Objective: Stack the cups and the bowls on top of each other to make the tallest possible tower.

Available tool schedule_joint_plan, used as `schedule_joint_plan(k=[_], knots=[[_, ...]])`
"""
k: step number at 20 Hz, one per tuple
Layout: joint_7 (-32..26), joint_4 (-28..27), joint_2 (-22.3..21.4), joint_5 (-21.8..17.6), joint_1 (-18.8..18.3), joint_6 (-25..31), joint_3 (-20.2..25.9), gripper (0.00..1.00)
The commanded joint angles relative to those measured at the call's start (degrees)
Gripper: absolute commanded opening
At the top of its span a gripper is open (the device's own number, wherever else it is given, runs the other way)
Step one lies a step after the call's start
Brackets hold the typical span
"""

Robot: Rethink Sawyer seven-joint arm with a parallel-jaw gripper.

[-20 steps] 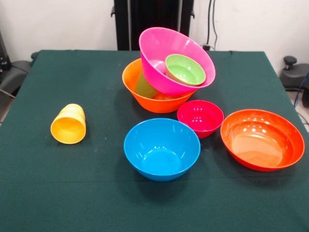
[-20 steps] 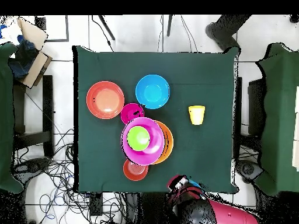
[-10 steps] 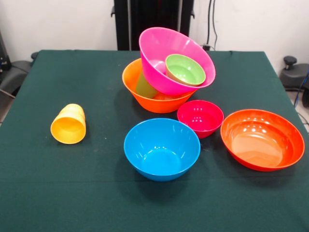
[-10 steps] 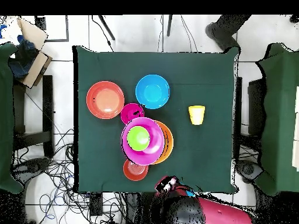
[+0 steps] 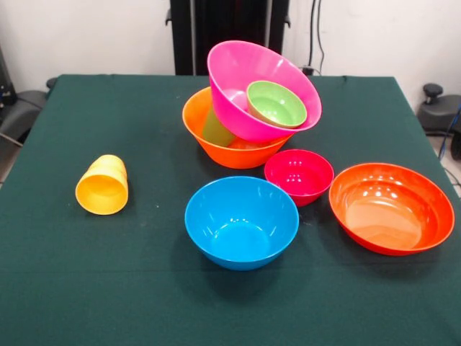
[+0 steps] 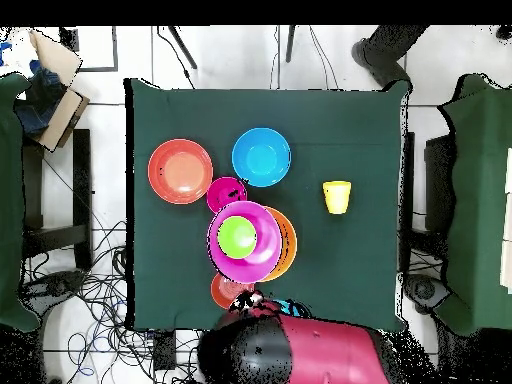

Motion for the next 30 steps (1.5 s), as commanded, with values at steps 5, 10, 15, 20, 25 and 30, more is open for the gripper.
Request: schedule_joint_plan(k=[5,10,15,20,25,30], knots=[[20.1,-8.8,16.0,-5.1,11.1,-4.6,-2.7,0.0],[23.0,-11.9,19.0,-4.7,15.6,-4.6,-5.7,0.0],[20.6,-14.3,24.4,-5.4,16.2,-9.7,-7.9,0.0],[15.8,-15.1,29.5,-7.3,13.8,-16.9,-9.1,0.0],[13.7,-13.9,27.7,-5.5,13.6,-16.2,-9.9,0.0],[11.9,-12.0,26.1,-4.0,13.2,-16.9,-10.4,0.0]])
